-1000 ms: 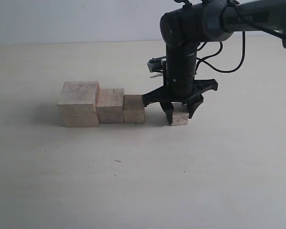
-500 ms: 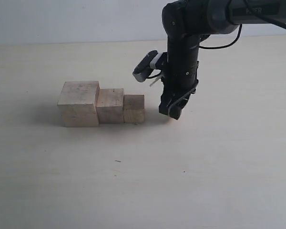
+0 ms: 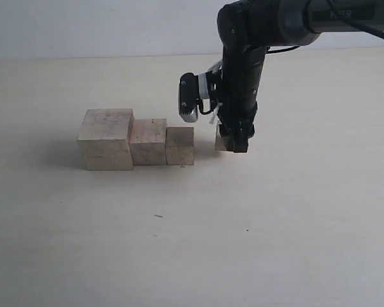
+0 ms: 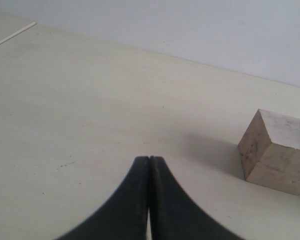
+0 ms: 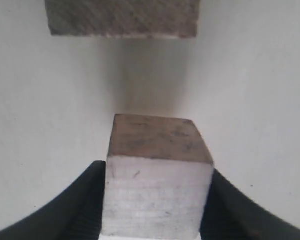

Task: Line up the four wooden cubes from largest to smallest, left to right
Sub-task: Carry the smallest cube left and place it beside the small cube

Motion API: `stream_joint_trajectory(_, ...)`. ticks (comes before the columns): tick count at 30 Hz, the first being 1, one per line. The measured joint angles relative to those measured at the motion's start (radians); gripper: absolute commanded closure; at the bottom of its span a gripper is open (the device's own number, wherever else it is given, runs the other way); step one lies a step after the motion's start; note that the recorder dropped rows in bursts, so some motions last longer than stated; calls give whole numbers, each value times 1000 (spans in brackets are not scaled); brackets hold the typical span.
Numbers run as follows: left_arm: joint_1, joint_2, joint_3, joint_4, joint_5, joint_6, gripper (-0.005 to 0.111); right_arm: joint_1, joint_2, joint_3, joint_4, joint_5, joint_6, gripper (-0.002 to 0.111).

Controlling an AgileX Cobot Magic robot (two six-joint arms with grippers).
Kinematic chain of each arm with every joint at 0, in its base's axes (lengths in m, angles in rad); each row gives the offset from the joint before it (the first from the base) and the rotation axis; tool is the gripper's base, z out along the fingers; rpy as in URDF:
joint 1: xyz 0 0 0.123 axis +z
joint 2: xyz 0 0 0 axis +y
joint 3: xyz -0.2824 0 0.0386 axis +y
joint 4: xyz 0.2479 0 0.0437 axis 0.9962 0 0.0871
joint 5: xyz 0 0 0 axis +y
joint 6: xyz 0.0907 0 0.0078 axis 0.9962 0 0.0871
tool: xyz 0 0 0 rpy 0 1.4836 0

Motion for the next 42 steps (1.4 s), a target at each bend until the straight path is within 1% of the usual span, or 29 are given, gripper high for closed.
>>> stream_joint_trajectory(5, 0, 0, 0, 0, 0, 0, 107, 0, 0, 0, 90, -21, -35, 108)
stream_joint_trajectory(9, 0, 0, 0, 0, 0, 0, 107, 0, 0, 0, 199, -21, -127, 108)
stream_joint_trajectory(20, 0, 0, 0, 0, 0, 0, 107, -3, 0, 0, 210, -21, -149, 108)
stream_joint_trajectory(26, 0, 0, 0, 0, 0, 0, 107, -31, 0, 0, 214, 1, -149, 108)
stream_joint_trajectory(31, 0, 0, 0, 0, 0, 0, 107, -57, 0, 0, 283, 6, -149, 108)
stream_joint_trajectory(35, 0, 0, 0, 0, 0, 0, 107, -59, 0, 0, 353, 7, -149, 108)
stream_joint_trajectory(42, 0, 0, 0, 0, 0, 0, 107, -61, -2, 0, 373, 7, -149, 108)
